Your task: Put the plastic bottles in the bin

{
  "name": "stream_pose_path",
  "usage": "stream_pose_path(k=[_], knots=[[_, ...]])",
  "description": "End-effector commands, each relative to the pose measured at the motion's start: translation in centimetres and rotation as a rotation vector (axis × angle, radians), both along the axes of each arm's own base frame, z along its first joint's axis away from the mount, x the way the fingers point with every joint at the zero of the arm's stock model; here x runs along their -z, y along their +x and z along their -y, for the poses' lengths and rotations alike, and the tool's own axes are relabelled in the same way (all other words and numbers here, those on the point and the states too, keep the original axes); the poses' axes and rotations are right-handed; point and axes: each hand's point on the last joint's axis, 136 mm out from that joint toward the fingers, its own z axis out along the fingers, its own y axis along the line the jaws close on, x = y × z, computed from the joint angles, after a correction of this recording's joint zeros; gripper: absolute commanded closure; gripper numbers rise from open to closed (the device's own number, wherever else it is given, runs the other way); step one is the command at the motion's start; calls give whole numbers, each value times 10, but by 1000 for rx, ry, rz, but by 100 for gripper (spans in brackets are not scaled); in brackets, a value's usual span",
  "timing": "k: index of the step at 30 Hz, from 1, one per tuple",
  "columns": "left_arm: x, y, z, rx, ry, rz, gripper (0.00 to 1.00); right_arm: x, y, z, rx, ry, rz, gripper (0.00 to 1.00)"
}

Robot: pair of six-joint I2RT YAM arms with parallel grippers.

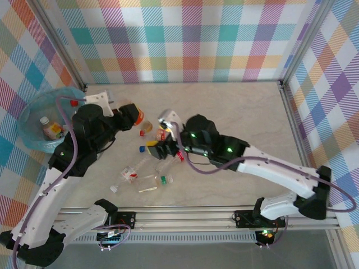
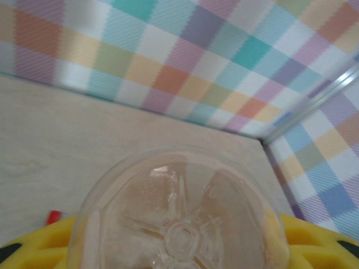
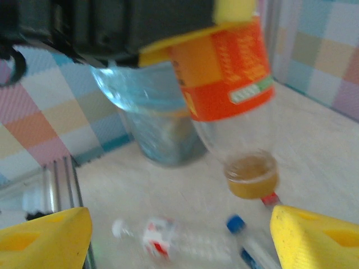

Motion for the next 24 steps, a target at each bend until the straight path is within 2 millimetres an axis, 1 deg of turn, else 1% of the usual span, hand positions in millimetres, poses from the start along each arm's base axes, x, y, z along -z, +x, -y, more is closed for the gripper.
stream_pose_path(k=[1,5,8,9,11,12,14,17,21,23,24], knots=[[-30,5,-33,-93,135,46,66,-13,-11,-35,-140,11,-23,18],[-68,13,-80,-257,287,69,64,-19,-15,-66,-222,38,-89,19],[-92,15,-113,-370,359,87,63,-19,-20,-80,-273,54,-135,20],[-96,15,-124,-408,380,85,63,-19,-20,-82,-280,56,-147,20],[-97,17,-149,-492,418,50,63,-15,-22,-86,-291,54,-172,21],[-95,19,-159,-517,425,31,63,-13,-22,-87,-295,51,-182,21],[-84,24,-181,-565,431,-21,63,-10,-23,-89,-298,49,-203,20],[-65,31,-205,-590,370,-79,63,-13,-21,-96,-295,66,-231,21],[-41,34,-232,-652,342,-137,62,-16,-19,-118,-334,78,-271,22],[-23,36,-243,-659,319,-183,62,-17,-20,-130,-366,81,-302,22],[-16,38,-246,-655,315,-199,61,-15,-20,-135,-381,79,-317,23]])
